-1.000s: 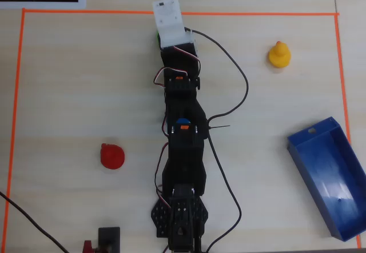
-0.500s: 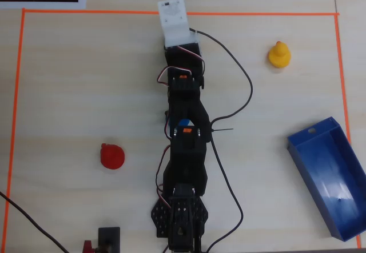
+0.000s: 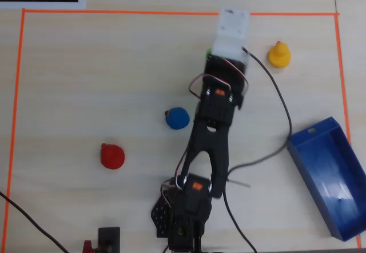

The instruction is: Grasp green duck and put it into box.

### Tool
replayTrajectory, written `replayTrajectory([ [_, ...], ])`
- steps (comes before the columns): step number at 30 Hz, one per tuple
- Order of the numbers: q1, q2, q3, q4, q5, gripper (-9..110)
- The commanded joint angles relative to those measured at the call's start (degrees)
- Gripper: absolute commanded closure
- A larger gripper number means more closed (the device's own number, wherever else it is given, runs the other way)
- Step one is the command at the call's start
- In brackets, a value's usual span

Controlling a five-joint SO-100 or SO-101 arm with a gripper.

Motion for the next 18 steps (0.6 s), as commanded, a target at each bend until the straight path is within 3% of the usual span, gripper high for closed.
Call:
replayTrajectory([
  [1, 10.11, 13.45, 5.10, 0.26, -2.02, 101],
  [11, 34.10, 15.91, -6.50, 16.26, -2.90, 101],
  [18, 47.64, 12.22, -9.49, 17.40, -5.27, 101],
])
